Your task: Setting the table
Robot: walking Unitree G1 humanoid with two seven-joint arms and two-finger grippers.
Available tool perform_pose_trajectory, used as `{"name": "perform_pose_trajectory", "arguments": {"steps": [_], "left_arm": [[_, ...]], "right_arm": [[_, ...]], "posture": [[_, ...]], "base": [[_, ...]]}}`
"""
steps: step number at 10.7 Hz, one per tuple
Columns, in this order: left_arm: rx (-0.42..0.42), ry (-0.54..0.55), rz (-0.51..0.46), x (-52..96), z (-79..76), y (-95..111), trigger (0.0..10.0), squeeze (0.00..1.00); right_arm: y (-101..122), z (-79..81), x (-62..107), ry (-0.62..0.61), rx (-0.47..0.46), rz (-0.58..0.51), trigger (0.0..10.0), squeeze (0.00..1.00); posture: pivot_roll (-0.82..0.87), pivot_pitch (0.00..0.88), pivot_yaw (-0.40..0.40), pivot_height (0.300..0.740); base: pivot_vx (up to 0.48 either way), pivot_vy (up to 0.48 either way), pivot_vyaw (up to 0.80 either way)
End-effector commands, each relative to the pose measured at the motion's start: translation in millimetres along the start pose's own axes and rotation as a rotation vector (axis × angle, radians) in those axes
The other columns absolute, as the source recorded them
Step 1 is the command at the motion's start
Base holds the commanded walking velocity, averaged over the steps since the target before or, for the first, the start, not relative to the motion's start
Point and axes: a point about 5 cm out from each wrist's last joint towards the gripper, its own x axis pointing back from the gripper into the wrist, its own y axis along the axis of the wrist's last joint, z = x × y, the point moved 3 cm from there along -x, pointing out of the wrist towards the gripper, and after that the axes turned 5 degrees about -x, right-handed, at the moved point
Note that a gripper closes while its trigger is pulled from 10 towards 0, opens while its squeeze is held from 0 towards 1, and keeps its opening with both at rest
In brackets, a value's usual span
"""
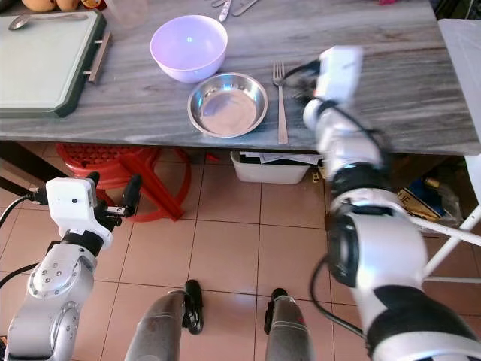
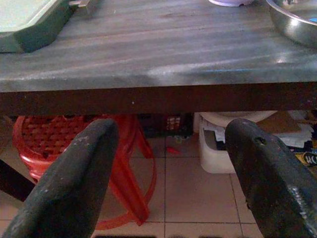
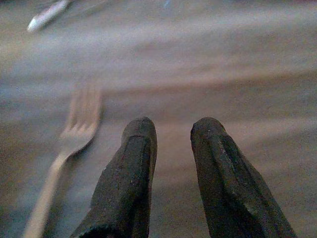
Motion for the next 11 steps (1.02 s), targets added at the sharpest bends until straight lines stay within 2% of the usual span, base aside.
{"name": "perform_pose_trajectory", "arguments": {"steps": [1,2,3,4,5,6,7,8,9,10,11], "left_arm": [[0.004,0.019,-0.002,1.3,3.4,0.5,10.0,0.0],[0.006,0.017,-0.006,0.4,2.7,0.9,10.0,0.0],[0.012,0.017,-0.019,-2.9,0.4,2.6,10.0,0.0],[0.03,0.041,-0.027,-6.8,0.8,3.2,10.0,0.0],[0.037,0.06,-0.034,-11.5,0.2,1.9,10.0,0.0],[0.044,0.069,-0.043,-15.7,-0.7,1.8,10.0,0.0],[0.058,0.094,-0.07,-26.7,-1.1,2.7,10.0,0.0],[0.067,0.099,-0.074,-32.1,-3.2,1.0,10.0,0.0],[0.066,0.093,-0.074,-34.2,-5.9,-0.6,10.0,0.0],[0.044,0.052,-0.091,-40.4,-14.0,-0.1,10.0,0.0],[0.039,0.052,-0.125,-46.1,-10.5,6.2,10.0,0.0]], "right_arm": [[17.2,-7.5,5.4,-0.032,-0.006,-0.122,10.0,0.0],[22.2,-8.5,8.3,-0.035,0.007,-0.164,10.0,0.0],[32.0,-9.0,17.2,-0.028,0.023,-0.267,10.0,0.0],[30.4,-5.1,30.9,-0.002,0.055,-0.332,10.0,0.77],[19.7,1.3,45.3,0.035,0.079,-0.357,10.0,1.0],[12.2,5.4,53.1,0.053,0.089,-0.358,10.0,1.0],[-12.1,20.1,78.5,0.106,0.095,-0.323,10.0,1.0],[-25.1,24.3,87.0,0.14,0.1,-0.291,10.0,1.0],[-30.1,21.4,88.3,0.138,0.106,-0.275,10.0,1.0],[-34.0,21.4,92.5,0.178,0.174,-0.261,10.0,1.0],[-28.1,23.1,101.1,0.214,0.225,-0.281,10.0,1.0]], "posture": [[0.11,0.29,0.064,0.74],[0.11,0.286,0.063,0.74],[0.09,0.273,0.056,0.74],[0.08,0.25,0.042,0.74],[0.06,0.215,0.028,0.74],[0.05,0.193,0.019,0.74],[0.02,0.139,-0.001,0.74],[0.0,0.119,0.004,0.74],[-0.01,0.106,0.008,0.74],[-0.03,0.066,0.022,0.74],[-0.03,0.05,0.028,0.74]], "base": [[0.0,0.0,0.0],[0.0,0.0,0.0],[0.0,0.0,0.0],[0.0,0.0,0.0],[0.0,0.0,0.0],[0.0,0.0,0.0],[0.0,0.0,0.0],[0.0,0.0,0.0],[0.0,0.0,0.0],[0.0,0.0,0.0],[0.0,0.0,0.0]]}}
